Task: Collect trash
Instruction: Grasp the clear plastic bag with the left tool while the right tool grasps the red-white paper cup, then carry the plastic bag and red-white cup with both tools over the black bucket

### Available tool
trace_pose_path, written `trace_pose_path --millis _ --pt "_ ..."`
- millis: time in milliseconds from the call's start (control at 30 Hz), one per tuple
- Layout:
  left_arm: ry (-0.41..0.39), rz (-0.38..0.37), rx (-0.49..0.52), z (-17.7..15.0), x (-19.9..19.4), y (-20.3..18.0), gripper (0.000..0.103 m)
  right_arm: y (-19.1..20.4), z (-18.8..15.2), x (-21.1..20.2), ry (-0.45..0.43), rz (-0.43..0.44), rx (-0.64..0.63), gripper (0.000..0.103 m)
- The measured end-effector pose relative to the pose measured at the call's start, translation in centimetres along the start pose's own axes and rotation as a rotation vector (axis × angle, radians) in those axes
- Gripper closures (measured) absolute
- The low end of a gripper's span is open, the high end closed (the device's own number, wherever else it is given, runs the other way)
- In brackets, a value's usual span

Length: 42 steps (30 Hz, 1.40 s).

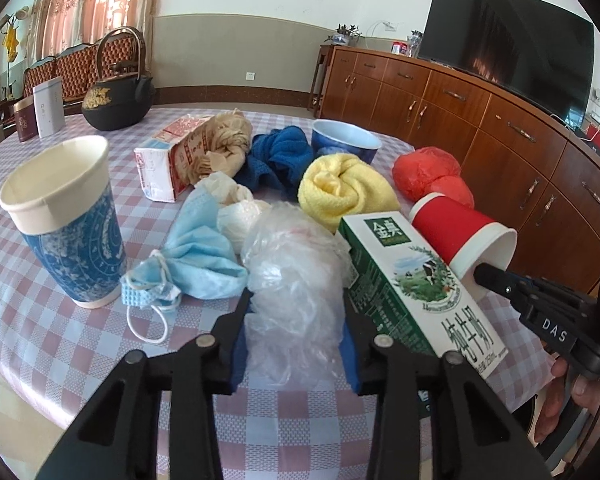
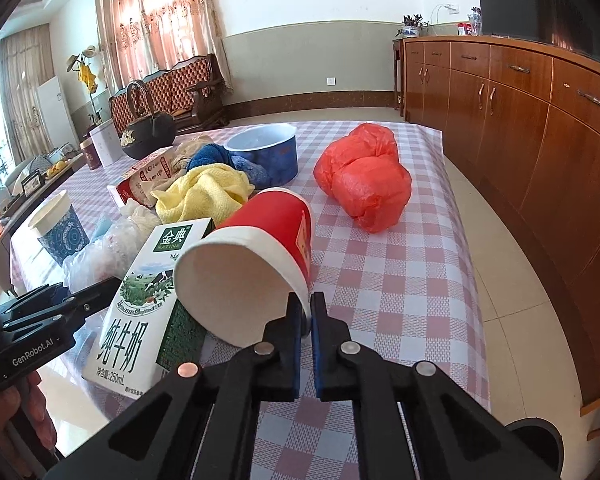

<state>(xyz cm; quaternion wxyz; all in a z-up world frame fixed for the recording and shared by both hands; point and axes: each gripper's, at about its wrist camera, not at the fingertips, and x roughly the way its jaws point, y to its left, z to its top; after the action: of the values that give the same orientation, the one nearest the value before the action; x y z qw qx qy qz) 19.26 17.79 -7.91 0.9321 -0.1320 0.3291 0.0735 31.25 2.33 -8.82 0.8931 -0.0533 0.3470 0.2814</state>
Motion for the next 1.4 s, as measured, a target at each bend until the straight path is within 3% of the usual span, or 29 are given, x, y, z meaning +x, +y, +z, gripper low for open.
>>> trace_pose_path --millis 333,600,933,1400 --pt "-0.080 -0.016 0.009 0.7 -3.3 -0.4 0.064 0.1 0.2 -3.6 -0.077 -0.020 0.014 0.100" --pt "-0.129 -0.050 0.048 0.9 -6.4 -2.5 0.064 -1.4 -1.1 -8.8 -0.133 -0.065 0.059 0.100" --pt "-0.161 -0.172 0.180 -0.3 -8.6 -10.1 0.064 -6.4 -4.9 -17.7 -0.201 -0.189 0.170 0.100" --pt "-0.095 -0.359 0.369 -4.7 -8.9 -21.5 0.064 -14.3 -13.4 -26.4 -0.183 -0.380 0.318 0.100"
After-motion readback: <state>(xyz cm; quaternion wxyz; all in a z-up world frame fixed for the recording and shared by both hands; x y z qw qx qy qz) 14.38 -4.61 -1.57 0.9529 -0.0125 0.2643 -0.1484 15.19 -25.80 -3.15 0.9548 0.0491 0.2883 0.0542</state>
